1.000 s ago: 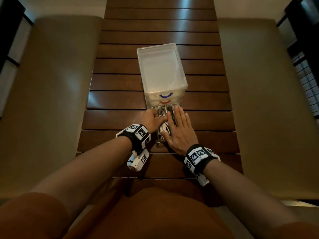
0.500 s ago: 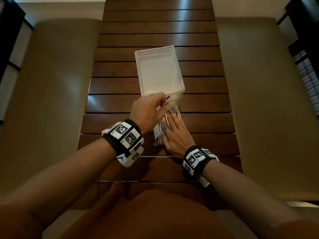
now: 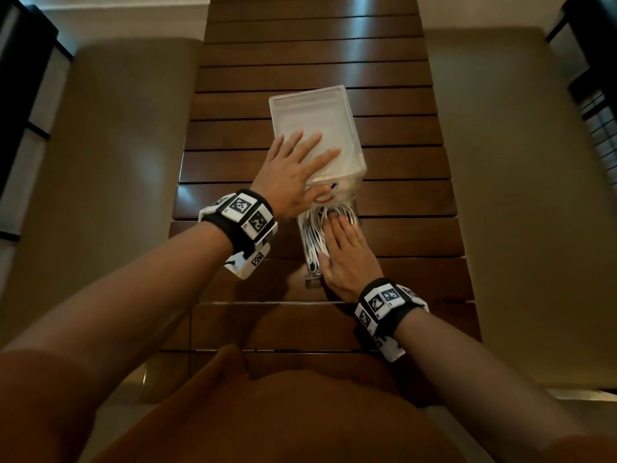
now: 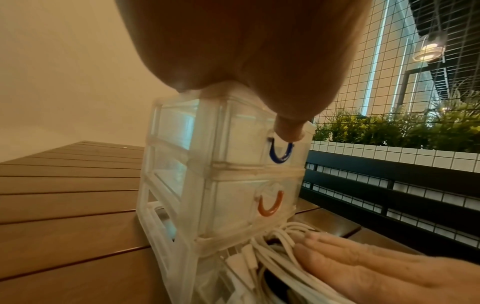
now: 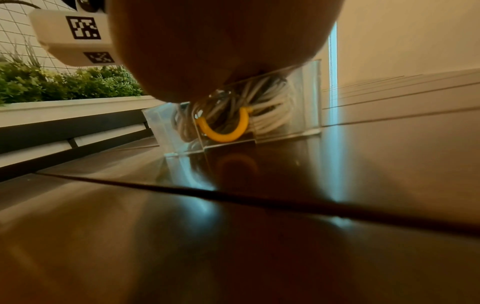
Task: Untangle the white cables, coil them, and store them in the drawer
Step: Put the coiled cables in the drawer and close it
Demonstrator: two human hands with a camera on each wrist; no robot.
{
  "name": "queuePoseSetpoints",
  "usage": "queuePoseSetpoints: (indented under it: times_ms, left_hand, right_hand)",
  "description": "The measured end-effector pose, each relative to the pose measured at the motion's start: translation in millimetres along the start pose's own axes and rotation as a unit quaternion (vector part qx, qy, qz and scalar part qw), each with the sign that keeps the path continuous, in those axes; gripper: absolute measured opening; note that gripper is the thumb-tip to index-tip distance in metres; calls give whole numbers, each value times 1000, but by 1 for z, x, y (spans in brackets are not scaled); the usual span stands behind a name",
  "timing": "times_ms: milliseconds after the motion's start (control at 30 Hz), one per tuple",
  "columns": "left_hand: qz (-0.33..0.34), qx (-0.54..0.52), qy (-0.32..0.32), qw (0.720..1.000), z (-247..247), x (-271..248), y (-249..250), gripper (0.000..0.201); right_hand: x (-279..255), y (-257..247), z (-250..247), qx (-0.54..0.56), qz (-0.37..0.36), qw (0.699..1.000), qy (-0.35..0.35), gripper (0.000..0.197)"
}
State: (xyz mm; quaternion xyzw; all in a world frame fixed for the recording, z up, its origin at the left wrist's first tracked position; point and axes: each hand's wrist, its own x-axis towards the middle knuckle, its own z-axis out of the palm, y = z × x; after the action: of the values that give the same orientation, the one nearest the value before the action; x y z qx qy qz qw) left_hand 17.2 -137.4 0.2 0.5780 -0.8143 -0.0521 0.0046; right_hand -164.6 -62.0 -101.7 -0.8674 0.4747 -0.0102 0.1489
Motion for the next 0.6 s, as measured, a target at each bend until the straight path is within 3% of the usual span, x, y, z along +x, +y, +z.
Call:
queuePoseSetpoints:
  times_ms: [167, 600]
  left_hand:
    - [9, -6, 2, 1000, 2, 3, -3, 62]
    - [3, 7, 4, 1000, 3, 10, -7, 62]
  right_hand:
    - [11, -1, -6, -10, 6, 1000, -25, 63]
    - [27, -13, -11, 16, 29, 999, 41, 61]
